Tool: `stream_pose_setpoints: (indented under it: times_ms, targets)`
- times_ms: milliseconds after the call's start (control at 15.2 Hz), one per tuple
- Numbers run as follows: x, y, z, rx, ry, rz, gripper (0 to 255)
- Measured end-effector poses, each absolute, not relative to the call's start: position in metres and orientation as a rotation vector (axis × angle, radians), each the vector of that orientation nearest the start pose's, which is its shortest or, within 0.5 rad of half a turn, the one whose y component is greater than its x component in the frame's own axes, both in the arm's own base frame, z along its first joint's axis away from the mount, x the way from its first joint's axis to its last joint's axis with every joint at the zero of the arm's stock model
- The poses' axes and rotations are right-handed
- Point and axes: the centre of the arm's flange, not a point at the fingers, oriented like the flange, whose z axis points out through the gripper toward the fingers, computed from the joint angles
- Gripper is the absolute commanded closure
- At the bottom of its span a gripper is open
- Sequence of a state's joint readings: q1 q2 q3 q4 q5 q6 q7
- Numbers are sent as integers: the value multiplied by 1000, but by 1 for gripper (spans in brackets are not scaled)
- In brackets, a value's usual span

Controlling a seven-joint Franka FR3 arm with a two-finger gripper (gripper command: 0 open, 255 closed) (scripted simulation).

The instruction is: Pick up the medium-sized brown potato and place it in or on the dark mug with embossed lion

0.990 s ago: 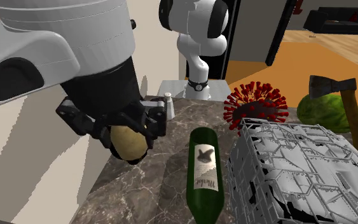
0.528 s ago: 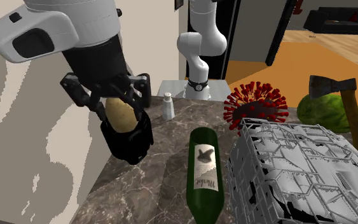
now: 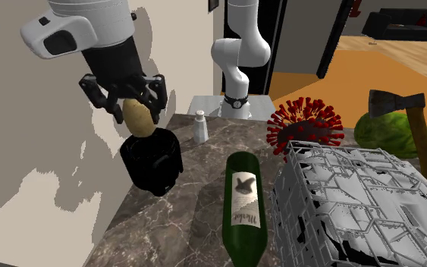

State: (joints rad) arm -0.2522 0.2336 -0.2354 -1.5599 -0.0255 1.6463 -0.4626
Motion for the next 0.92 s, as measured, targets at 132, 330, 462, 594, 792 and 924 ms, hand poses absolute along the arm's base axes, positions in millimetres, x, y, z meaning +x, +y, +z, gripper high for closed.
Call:
stream_pose_setpoints:
  times_ms: [132,330,462,594,792,924]
  targets:
    - [547,-281,491,-3137,29,255,255]
    - [547,-281,476,-3137,29,255,255]
    - [547,-282,465,-3137,28,255,255]
    - [546,-281,454,-3137,28,255,255]
    - [546,-281,445,-3137,28,254,255]
    - [547,-281,444,-3137,28,253,255]
